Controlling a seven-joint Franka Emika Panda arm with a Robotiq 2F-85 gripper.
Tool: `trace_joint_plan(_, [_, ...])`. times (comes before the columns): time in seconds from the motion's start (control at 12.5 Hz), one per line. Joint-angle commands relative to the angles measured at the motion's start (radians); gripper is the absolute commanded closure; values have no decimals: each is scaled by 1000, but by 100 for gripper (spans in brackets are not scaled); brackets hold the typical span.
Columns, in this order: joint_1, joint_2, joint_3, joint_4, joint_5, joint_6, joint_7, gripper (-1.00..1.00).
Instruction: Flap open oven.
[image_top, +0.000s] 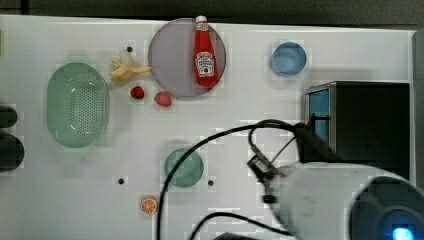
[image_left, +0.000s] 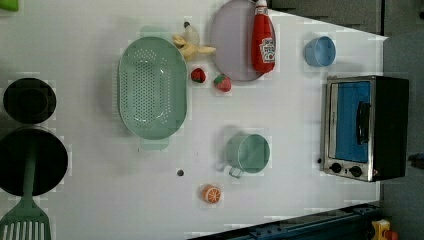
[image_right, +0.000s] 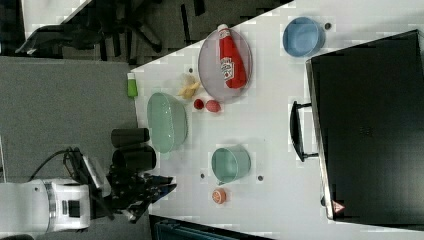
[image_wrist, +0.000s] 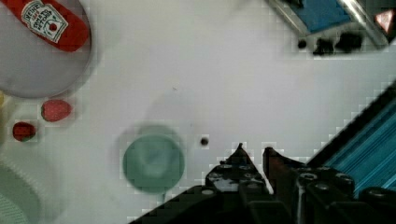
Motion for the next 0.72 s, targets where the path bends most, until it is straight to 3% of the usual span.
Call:
trace_joint_plan(0.08, [-19, 17, -76, -5, -90, 70, -353, 65])
trace_joint_plan(0.32, [-22, 66, -135, -32, -144, 149, -591, 65])
trace_joint_plan(0.72, [-24, 223, -226, -47, -144, 408, -854, 65])
